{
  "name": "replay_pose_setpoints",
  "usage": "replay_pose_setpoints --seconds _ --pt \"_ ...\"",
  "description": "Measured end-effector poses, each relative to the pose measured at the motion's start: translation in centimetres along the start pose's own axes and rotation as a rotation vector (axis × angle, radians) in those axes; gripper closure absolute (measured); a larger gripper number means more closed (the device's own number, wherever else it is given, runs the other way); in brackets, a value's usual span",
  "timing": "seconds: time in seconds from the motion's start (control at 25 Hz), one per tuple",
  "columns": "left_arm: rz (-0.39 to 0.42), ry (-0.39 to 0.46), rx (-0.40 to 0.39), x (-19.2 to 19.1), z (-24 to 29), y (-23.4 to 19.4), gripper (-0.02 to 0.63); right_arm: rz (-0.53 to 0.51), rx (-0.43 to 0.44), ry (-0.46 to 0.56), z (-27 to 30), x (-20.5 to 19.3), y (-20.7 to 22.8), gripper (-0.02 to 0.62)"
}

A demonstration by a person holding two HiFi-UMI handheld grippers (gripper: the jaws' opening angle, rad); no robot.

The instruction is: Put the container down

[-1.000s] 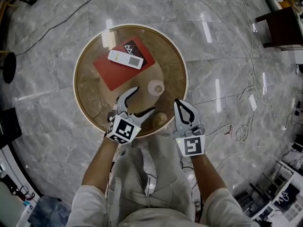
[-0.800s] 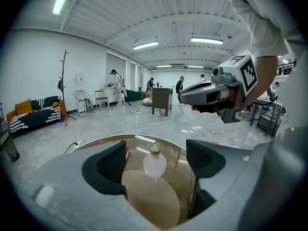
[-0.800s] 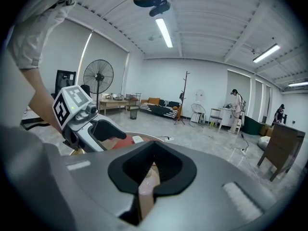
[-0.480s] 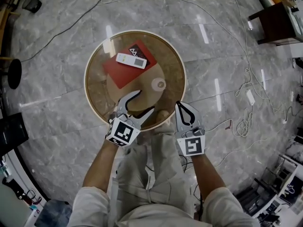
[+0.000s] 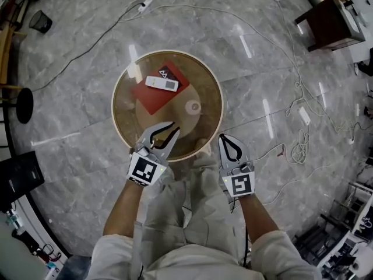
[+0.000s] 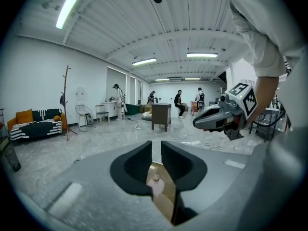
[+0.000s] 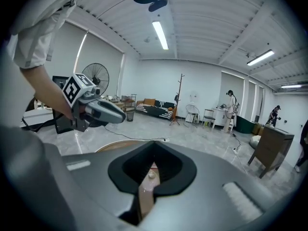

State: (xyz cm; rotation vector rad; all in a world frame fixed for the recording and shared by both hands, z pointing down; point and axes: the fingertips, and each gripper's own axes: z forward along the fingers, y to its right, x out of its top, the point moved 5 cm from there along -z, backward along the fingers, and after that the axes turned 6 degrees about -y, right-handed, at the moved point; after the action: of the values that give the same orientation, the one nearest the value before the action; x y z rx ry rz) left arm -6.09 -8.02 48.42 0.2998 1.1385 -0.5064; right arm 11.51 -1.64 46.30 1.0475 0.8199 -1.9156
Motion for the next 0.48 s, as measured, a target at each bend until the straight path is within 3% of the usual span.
replay_pose_setpoints --seconds 0.12,0.48 --pt "0.0 0.021 0.013 1.1 -1.5 -0.2 0.599 0.015 -0.004 -0.001 -1.5 0.6 -0.1 0.589" --pt "-0.009 0.028 0.02 2.7 -4.6 0.1 0.603 0.046 -0.014 -0.014 -4.4 2.3 -0.8 0.591"
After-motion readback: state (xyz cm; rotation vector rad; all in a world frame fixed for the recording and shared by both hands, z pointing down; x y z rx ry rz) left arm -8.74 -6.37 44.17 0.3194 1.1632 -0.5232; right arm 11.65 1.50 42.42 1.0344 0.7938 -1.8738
